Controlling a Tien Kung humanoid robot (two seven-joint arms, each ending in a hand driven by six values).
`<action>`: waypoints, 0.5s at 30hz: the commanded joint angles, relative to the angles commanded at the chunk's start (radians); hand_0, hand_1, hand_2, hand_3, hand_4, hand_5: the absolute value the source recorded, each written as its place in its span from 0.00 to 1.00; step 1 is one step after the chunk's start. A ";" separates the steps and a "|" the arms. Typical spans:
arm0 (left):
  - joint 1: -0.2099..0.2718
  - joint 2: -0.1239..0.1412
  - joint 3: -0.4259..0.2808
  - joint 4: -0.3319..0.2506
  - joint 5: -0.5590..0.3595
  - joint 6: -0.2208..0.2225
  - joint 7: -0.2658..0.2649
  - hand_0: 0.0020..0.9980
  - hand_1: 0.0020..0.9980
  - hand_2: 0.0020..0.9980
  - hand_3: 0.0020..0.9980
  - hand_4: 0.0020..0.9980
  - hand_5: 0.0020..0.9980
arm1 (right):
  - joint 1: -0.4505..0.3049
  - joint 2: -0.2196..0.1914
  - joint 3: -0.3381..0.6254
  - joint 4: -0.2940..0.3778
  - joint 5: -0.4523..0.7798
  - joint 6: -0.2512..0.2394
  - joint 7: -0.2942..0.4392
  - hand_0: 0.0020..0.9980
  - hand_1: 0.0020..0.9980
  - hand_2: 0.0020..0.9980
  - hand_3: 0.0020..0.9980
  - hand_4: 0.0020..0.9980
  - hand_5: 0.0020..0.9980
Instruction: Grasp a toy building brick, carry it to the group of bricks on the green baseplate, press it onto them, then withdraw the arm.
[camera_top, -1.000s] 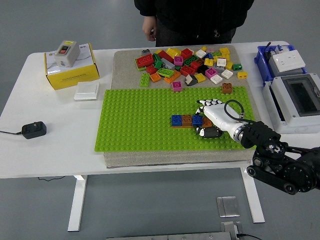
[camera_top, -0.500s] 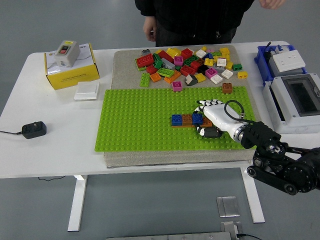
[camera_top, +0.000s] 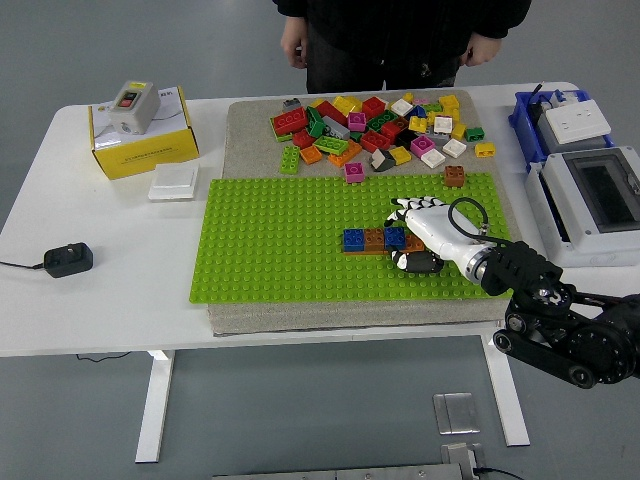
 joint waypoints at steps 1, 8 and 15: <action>0.000 0.000 0.000 0.000 0.000 0.000 0.000 0.64 0.60 0.56 0.69 0.40 0.72 | 0.000 0.000 0.002 0.001 0.000 0.000 0.000 1.00 1.00 1.00 0.75 0.53 0.42; 0.000 -0.001 -0.006 0.000 0.007 -0.001 0.000 0.64 0.60 0.56 0.69 0.40 0.72 | 0.001 -0.009 0.025 0.013 0.003 0.000 0.000 1.00 1.00 1.00 0.75 0.53 0.42; 0.001 -0.001 -0.014 0.000 0.015 -0.002 -0.001 0.64 0.60 0.56 0.69 0.40 0.72 | -0.009 -0.020 0.043 0.039 0.002 -0.004 -0.002 1.00 1.00 1.00 0.76 0.53 0.42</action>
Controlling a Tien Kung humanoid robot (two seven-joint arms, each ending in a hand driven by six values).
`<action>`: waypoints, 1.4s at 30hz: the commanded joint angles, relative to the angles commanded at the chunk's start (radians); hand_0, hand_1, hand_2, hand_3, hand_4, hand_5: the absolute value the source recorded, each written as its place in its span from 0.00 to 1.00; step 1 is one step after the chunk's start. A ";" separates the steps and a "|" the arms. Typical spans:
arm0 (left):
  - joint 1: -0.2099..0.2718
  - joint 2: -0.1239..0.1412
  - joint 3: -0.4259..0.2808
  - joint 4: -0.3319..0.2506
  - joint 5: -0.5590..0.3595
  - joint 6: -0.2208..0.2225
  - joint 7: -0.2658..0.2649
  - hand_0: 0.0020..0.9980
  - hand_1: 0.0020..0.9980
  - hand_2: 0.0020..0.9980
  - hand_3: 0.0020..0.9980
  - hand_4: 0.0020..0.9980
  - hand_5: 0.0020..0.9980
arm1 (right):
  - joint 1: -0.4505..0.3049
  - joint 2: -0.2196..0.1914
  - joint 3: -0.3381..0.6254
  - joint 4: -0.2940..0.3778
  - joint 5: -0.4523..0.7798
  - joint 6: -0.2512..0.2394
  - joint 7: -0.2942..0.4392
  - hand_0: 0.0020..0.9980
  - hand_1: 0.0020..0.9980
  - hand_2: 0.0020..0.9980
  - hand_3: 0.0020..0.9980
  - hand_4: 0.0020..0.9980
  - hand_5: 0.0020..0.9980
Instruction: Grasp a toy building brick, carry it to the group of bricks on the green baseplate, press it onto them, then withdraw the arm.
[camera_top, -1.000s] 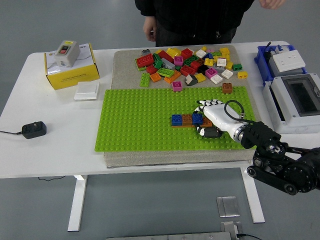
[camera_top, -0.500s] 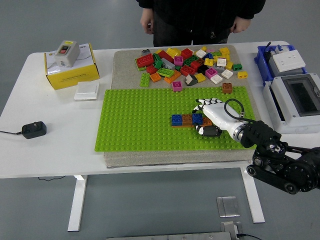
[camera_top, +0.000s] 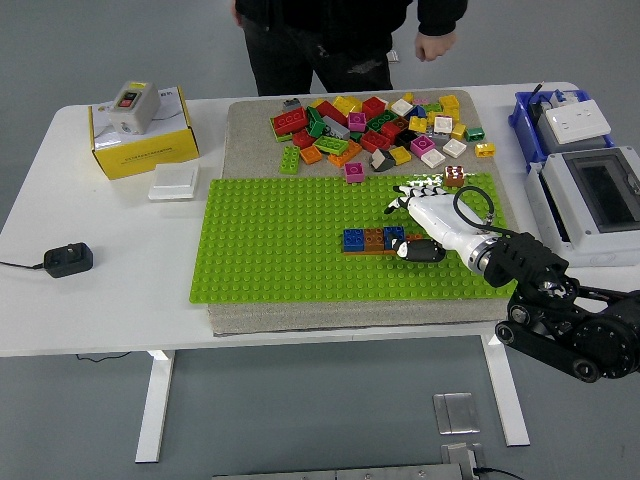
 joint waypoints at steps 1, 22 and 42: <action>0.000 0.000 -0.001 0.000 0.000 0.000 0.000 0.64 0.60 0.56 0.69 0.39 0.72 | -0.003 -0.003 0.004 0.007 -0.004 -0.001 -0.002 1.00 1.00 1.00 0.76 0.54 0.42; 0.003 -0.001 -0.003 0.000 0.001 0.003 -0.002 0.64 0.60 0.56 0.68 0.38 0.72 | -0.089 -0.078 0.044 0.147 -0.079 -0.004 -0.031 1.00 1.00 1.00 0.74 0.54 0.43; 0.006 -0.002 0.012 0.000 -0.014 0.005 -0.002 0.64 0.60 0.56 0.68 0.36 0.72 | -0.093 -0.058 0.030 0.111 -0.071 -0.012 -0.026 1.00 1.00 1.00 0.74 0.54 0.43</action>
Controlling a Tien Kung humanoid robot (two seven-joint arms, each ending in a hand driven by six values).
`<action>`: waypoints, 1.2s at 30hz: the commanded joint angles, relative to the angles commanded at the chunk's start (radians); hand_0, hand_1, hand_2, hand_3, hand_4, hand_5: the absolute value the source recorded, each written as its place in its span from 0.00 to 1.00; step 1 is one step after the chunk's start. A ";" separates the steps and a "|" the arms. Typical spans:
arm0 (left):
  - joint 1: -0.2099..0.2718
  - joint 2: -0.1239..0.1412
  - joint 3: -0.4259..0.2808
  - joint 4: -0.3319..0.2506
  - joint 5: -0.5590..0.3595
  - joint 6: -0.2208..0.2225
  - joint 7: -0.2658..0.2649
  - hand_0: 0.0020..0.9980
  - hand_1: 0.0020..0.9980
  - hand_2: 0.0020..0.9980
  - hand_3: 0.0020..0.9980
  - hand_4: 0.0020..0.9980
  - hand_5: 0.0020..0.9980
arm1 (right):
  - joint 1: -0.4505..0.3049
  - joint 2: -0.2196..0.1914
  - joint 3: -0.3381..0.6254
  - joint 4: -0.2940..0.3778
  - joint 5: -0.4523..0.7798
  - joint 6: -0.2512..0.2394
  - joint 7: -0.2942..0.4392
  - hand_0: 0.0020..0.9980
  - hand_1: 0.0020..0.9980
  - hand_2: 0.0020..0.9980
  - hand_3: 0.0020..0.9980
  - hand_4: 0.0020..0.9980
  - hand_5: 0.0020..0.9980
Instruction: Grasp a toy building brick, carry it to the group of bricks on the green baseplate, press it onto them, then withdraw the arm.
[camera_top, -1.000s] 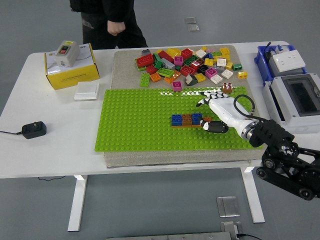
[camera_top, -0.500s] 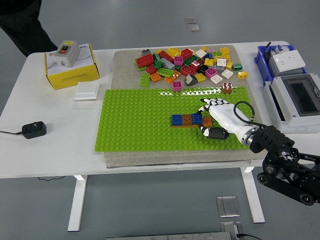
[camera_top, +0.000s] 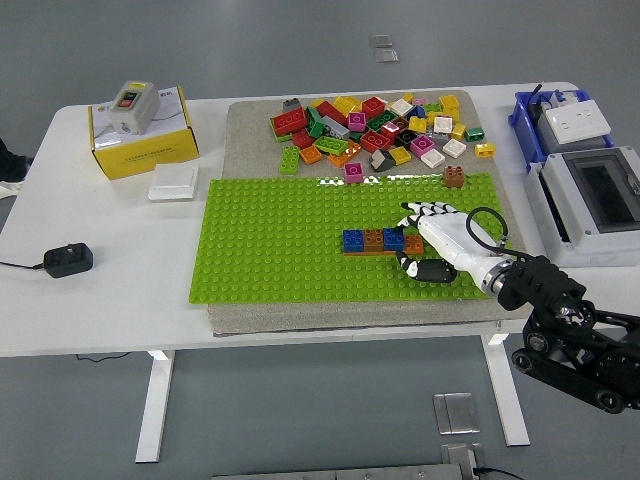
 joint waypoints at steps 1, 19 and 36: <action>0.000 0.000 0.000 0.000 0.000 0.000 0.000 0.64 0.60 0.56 0.67 0.36 0.72 | 0.000 0.001 -0.001 0.001 0.000 -0.001 0.000 1.00 1.00 1.00 0.74 0.55 0.44; -0.001 0.000 0.004 0.000 -0.003 0.000 -0.001 0.64 0.60 0.56 0.67 0.36 0.73 | -0.006 0.023 -0.012 -0.028 0.019 -0.009 0.015 1.00 1.00 1.00 0.73 0.55 0.45; 0.000 -0.003 -0.015 0.000 0.017 -0.004 -0.003 0.64 0.60 0.56 0.67 0.36 0.73 | -0.003 0.034 -0.007 -0.059 0.041 -0.010 0.035 1.00 1.00 1.00 0.73 0.55 0.46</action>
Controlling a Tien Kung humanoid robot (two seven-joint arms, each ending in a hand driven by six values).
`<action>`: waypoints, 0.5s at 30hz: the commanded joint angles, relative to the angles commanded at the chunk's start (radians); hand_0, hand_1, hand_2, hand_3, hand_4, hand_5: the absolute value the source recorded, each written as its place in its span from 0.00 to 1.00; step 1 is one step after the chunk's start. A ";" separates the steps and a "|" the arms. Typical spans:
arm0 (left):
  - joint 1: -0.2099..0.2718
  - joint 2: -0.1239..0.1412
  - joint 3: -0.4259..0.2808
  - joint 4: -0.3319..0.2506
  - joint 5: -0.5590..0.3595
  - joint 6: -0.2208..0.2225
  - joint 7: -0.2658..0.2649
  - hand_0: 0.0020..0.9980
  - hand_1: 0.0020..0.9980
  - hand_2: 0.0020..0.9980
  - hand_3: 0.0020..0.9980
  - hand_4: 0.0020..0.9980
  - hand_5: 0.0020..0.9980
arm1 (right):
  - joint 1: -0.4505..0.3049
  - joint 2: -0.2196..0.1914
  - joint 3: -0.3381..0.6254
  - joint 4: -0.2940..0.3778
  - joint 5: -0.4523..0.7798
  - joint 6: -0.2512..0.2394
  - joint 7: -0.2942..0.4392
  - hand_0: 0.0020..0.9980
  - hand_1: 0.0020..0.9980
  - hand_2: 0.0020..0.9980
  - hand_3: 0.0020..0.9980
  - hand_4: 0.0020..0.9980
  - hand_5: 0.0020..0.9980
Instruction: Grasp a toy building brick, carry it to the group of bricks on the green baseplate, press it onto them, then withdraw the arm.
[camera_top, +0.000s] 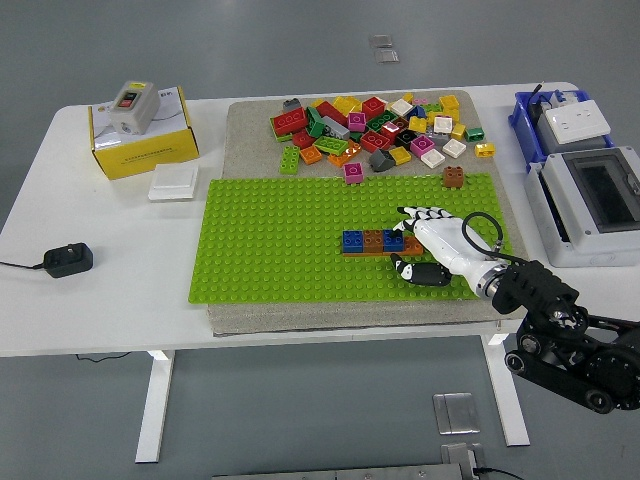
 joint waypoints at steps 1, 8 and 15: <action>0.000 0.000 -0.002 0.000 0.002 0.000 0.000 0.64 0.60 0.56 0.67 0.36 0.73 | 0.000 0.001 0.000 -0.003 0.002 -0.001 0.002 1.00 1.00 1.00 0.73 0.55 0.46; 0.000 0.000 -0.005 0.000 0.005 0.000 -0.001 0.64 0.60 0.56 0.67 0.36 0.73 | -0.005 0.007 -0.003 -0.015 0.007 -0.006 0.008 1.00 1.00 1.00 0.73 0.55 0.46; 0.001 -0.002 -0.003 0.000 0.003 -0.001 -0.002 0.64 0.60 0.56 0.67 0.36 0.73 | -0.014 0.007 0.004 -0.021 0.012 -0.011 0.016 1.00 1.00 1.00 0.73 0.55 0.46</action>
